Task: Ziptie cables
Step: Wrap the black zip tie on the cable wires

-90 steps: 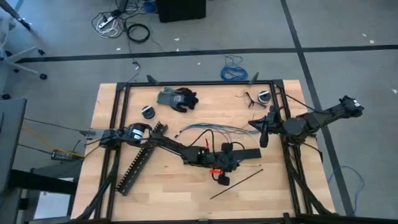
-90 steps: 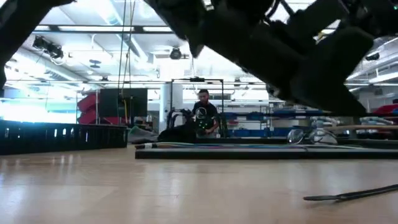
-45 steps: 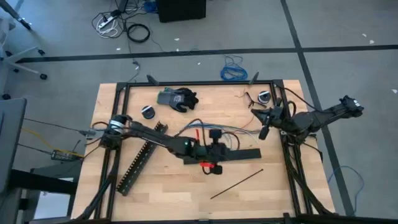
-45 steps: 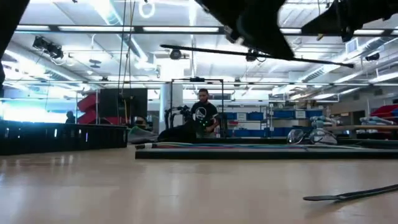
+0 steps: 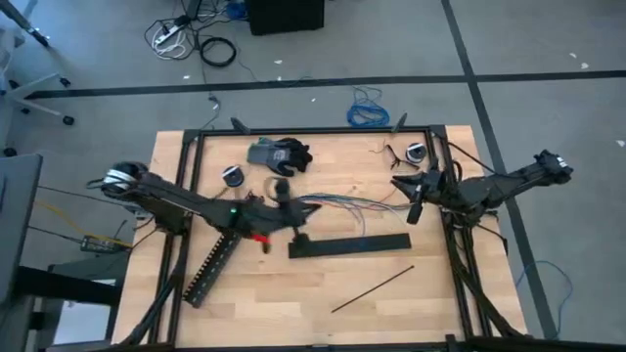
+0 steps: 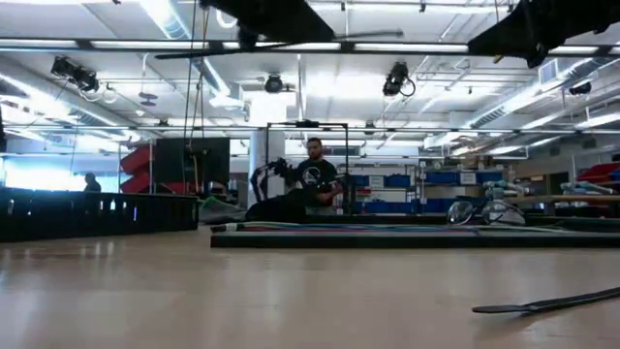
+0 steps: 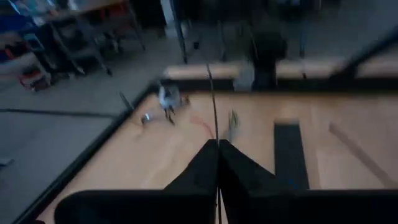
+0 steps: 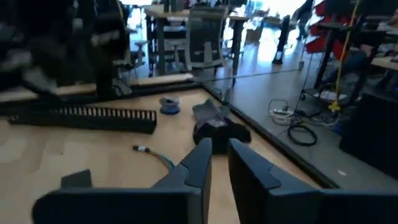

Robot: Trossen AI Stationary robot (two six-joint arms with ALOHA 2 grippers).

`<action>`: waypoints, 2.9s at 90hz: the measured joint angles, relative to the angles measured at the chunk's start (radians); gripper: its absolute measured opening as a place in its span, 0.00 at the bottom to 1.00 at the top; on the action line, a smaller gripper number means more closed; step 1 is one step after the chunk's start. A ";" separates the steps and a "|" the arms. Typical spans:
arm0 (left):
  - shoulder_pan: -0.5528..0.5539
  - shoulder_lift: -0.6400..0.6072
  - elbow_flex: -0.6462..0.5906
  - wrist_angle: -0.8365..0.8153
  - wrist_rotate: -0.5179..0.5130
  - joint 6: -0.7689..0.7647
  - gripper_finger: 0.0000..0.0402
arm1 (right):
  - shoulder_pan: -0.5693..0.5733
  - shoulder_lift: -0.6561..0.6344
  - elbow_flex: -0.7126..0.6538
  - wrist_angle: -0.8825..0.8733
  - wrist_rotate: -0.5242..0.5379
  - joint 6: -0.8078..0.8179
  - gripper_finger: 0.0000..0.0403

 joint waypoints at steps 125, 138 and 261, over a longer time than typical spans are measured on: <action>0.019 0.111 -0.341 1.084 0.176 0.084 0.00 | -0.307 1.209 0.392 1.176 -0.773 -0.061 0.29; 0.040 0.111 -0.341 1.072 0.178 0.079 0.00 | -0.308 1.209 0.396 1.170 -0.802 -0.050 0.28; 0.075 0.204 -0.254 1.030 0.236 0.054 0.00 | -0.327 1.208 0.395 1.130 -0.852 -0.053 0.00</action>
